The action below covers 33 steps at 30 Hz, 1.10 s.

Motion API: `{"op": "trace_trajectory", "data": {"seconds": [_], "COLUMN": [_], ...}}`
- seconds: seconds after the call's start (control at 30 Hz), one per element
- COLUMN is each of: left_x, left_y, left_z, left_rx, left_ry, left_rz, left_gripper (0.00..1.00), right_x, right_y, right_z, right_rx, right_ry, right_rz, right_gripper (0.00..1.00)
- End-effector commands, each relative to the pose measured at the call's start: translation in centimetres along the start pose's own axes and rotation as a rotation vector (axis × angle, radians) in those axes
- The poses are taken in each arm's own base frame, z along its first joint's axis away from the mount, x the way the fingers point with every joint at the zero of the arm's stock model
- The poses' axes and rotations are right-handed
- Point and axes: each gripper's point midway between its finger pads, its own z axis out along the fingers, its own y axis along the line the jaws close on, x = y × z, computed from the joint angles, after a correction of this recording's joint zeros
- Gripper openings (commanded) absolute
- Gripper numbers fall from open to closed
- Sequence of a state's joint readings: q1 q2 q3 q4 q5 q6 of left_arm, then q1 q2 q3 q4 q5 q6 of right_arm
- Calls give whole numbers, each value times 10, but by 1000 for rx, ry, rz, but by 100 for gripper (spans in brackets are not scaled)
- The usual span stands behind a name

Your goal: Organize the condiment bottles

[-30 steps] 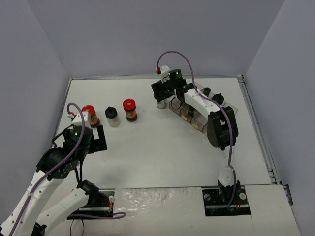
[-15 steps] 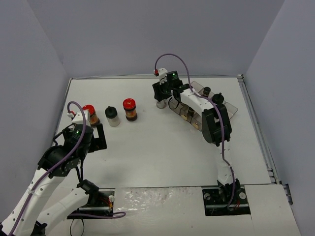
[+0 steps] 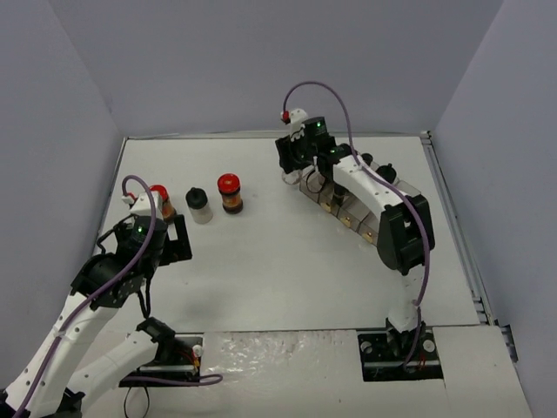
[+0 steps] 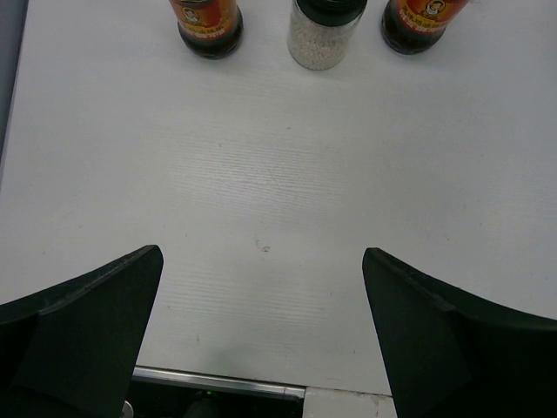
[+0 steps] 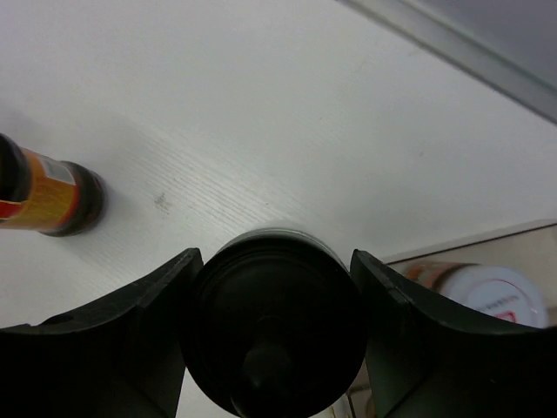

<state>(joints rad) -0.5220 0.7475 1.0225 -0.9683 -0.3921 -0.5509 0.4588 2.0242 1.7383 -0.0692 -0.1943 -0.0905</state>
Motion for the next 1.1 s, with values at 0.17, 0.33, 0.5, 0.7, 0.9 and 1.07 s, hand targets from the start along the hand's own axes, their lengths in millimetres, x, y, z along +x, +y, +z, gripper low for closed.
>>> {"op": "trace_trajectory", "data": {"seconds": [0.17, 0.33, 0.5, 0.7, 0.9, 1.07], "left_x": [-27, -28, -28, -24, -18, -15], "left_y": [-28, -33, -36, -34, -27, -24], "left_z": [10, 14, 16, 14, 9, 6], "left_rx": [86, 100, 111, 115, 105, 100], "left_ry": [-60, -56, -54, -47, -45, -44], "left_rz": [-12, 1, 9, 4, -7, -18], "left_gripper": [97, 97, 97, 97, 97, 97], "right_x": [-54, -18, 28, 68, 89, 93], "right_y": [-82, -113, -141, -162, -173, -180], "right_z": [-153, -185, -188, -178, -163, -151], "right_rx": [307, 426, 509, 568, 604, 614], "right_ry": [-291, -264, -198, -110, -91, -120], "right_rz": [278, 333, 410, 447, 450, 437], "right_gripper": [0, 0, 0, 0, 0, 0]}}
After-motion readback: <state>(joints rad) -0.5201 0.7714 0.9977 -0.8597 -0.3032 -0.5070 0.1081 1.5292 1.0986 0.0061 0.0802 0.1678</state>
